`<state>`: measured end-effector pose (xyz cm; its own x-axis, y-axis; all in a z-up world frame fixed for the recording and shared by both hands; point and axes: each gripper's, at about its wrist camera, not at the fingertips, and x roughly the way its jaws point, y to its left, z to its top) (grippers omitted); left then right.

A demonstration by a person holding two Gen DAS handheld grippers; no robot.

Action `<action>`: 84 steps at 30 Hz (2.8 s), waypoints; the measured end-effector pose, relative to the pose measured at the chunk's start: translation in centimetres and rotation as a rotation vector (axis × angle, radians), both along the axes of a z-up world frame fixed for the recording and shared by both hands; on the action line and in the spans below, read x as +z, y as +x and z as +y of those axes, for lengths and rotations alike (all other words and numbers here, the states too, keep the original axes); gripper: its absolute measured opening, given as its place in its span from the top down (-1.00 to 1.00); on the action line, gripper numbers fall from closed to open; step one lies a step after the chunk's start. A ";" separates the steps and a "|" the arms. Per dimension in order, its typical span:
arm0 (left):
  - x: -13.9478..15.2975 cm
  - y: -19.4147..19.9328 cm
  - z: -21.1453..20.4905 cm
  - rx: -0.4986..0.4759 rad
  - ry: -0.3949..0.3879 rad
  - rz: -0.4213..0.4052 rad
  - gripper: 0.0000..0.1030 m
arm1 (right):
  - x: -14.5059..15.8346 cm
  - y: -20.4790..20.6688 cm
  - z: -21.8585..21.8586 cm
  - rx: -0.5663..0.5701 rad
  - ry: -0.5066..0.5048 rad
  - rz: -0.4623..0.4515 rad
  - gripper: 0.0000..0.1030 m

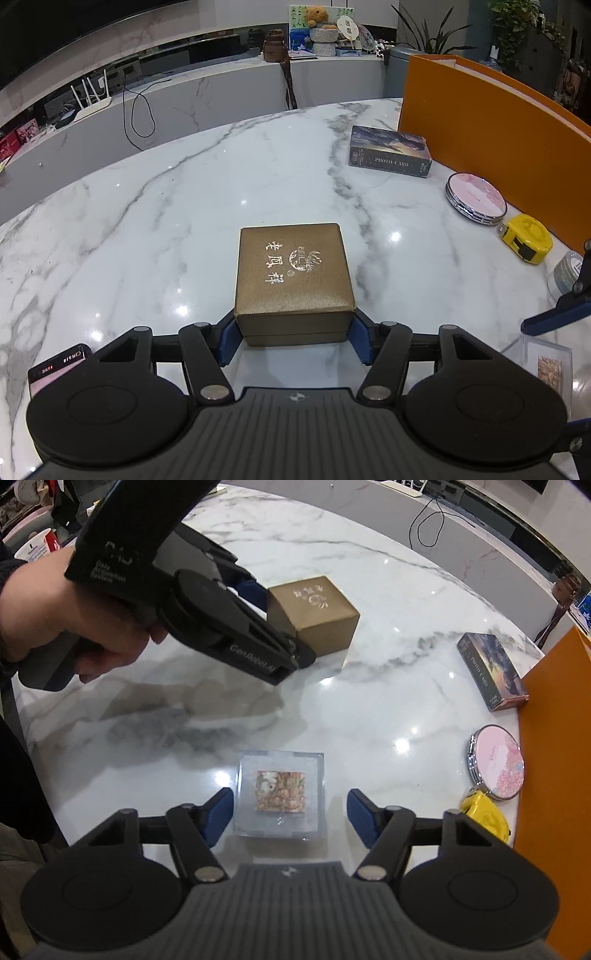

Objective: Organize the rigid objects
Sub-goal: 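Grasp the gold square box with left tool while right tool grasps the clear acrylic cube, then lift the gold box and acrylic cube over the orange box with both tools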

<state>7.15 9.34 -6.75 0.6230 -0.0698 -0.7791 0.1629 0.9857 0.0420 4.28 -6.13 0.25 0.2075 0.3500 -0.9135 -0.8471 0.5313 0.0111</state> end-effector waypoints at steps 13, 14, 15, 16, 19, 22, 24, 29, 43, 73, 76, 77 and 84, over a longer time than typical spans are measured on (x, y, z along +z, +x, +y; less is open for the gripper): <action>-0.1 0.6 -0.2 0.014 -0.009 -0.020 -0.43 | -0.2 1.5 -0.5 -0.049 -0.006 0.015 0.09; -0.1 0.6 -0.3 0.015 -0.008 -0.028 -0.43 | -0.2 1.7 -0.6 -0.058 -0.007 0.014 0.09; 0.0 0.6 -0.3 0.016 -0.009 -0.040 -0.45 | -0.2 1.9 -0.7 -0.067 -0.008 0.013 0.09; 0.1 0.6 -0.3 0.017 -0.012 -0.053 -0.47 | -0.2 2.0 -0.9 -0.076 -0.009 0.010 0.09; 0.2 0.7 -0.4 0.019 -0.026 -0.077 -0.50 | -0.1 2.3 -1.1 -0.096 -0.011 0.006 0.09; 0.3 0.8 -0.6 0.027 -0.022 -0.085 -0.37 | 0.0 2.5 -1.3 -0.115 -0.023 -0.002 0.09; 0.4 0.8 -0.4 0.039 -0.043 -0.087 -0.30 | 0.0 2.5 -1.4 -0.120 -0.023 0.002 0.09; 0.6 0.7 -0.4 0.039 -0.041 -0.083 -0.30 | 0.2 2.6 -1.4 -0.127 -0.022 0.000 0.09; 2.6 0.0 -0.9 0.042 -0.036 -0.082 -0.30 | 1.9 4.8 -2.7 -0.199 0.015 -0.035 0.09; 10.8 1.2 -9.6 -0.048 -0.025 -0.184 -0.30 | 8.7 12.7 -8.4 -0.505 0.230 -0.153 0.09; 12.1 1.7 -10.6 -0.062 -0.014 -0.204 -0.30 | 9.3 13.2 -9.5 -0.540 0.253 -0.157 0.09; 12.4 1.8 -11.0 -0.067 -0.013 -0.208 -0.30 | 9.5 13.3 -9.8 -0.547 0.260 -0.160 0.09; 13.8 3.1 -14.1 -0.118 -0.009 -0.216 -0.30 | 10.9 13.0 -12.9 -0.589 0.303 -0.186 0.09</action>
<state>10.27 -4.75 7.03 0.7625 -0.1582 -0.6274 0.2647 0.9611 0.0793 17.31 -19.00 11.13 0.5856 0.3648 -0.7239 -0.4200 0.9004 0.1140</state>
